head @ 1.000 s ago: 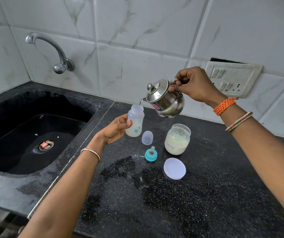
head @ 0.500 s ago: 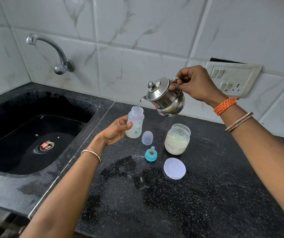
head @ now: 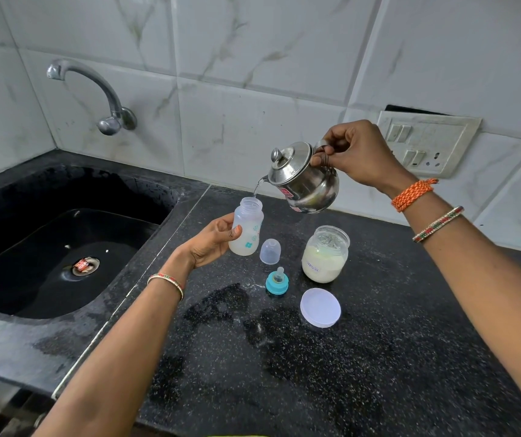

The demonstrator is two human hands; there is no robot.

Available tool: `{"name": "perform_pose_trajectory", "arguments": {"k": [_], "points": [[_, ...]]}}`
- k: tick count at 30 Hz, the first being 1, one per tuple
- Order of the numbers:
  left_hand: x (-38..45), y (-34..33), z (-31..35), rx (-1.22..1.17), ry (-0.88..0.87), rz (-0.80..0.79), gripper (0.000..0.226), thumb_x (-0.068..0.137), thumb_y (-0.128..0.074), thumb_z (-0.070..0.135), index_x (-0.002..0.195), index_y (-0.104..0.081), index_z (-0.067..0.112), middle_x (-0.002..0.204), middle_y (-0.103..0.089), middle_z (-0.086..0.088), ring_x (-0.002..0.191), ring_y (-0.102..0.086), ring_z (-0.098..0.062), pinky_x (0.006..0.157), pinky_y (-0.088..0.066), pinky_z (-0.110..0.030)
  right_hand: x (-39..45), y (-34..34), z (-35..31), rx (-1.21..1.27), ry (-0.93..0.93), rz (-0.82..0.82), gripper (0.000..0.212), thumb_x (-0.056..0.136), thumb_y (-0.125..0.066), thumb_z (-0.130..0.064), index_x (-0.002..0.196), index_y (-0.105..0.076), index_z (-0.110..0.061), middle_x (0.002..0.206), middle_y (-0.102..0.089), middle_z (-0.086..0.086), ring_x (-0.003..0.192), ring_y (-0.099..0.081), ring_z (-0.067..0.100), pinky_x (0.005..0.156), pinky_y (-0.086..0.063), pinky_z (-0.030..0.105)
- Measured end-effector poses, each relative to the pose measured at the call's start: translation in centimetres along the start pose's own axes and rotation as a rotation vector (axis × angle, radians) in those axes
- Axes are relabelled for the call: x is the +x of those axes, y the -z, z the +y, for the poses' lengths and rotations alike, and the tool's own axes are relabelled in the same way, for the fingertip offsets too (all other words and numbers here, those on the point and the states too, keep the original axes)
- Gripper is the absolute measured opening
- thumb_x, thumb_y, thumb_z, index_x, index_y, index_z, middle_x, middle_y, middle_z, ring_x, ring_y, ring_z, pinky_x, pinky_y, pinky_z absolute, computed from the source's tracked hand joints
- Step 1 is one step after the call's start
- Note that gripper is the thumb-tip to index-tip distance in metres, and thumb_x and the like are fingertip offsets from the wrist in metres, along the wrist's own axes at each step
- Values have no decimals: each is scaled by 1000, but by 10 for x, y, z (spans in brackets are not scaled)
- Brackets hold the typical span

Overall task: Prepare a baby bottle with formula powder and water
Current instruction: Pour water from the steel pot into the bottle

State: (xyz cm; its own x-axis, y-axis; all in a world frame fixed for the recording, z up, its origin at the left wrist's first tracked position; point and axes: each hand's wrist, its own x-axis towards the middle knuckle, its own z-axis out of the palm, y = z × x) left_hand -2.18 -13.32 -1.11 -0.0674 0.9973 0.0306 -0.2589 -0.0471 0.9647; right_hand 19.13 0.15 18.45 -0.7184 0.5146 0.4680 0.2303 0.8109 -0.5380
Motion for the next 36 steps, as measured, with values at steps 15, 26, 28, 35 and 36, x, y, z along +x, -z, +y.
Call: {"name": "perform_pose_trajectory", "arguments": {"k": [15, 26, 28, 35, 36], "points": [[1, 2, -5, -23, 16, -4, 83, 59, -86, 43, 129, -51, 15, 120, -66, -3, 116, -59, -20, 92, -51, -30, 0, 2, 1, -8, 6, 11, 19, 69, -82, -17, 73, -65, -13, 62, -59, -10, 67, -60, 7, 76, -55, 25], [-1, 0, -1, -29, 11, 1, 91, 57, -88, 39, 133, -46, 11, 122, -64, -6, 116, -58, -21, 91, -51, -31, -16, -18, 25, 285, -133, 40, 25, 75, -77, -4, 64, -56, -11, 59, -65, -10, 62, -64, -5, 68, -58, 22], [-2, -2, 0, -21, 9, 6, 90, 57, -88, 38, 133, -47, 12, 122, -64, -5, 116, -58, -21, 91, -51, -31, -24, -27, 33, 371, -192, 55, 25, 76, -75, -3, 65, -55, -11, 62, -66, -7, 63, -65, -3, 62, -59, 22], [-4, -4, -6, -17, 17, 33, 91, 57, -89, 34, 132, -45, 10, 123, -59, -10, 114, -58, -22, 92, -52, -32, -51, -60, 62, 614, -344, 90, 25, 78, -71, -1, 65, -53, -11, 59, -68, -7, 63, -65, 5, 65, -59, 24], [-5, -5, -11, -12, 22, 39, 89, 56, -89, 35, 131, -46, 11, 122, -59, -10, 113, -59, -21, 91, -52, -31, -54, -64, 65, 646, -363, 96, 25, 79, -71, -1, 64, -53, -11, 60, -68, -5, 64, -65, 5, 66, -59, 24]]}}
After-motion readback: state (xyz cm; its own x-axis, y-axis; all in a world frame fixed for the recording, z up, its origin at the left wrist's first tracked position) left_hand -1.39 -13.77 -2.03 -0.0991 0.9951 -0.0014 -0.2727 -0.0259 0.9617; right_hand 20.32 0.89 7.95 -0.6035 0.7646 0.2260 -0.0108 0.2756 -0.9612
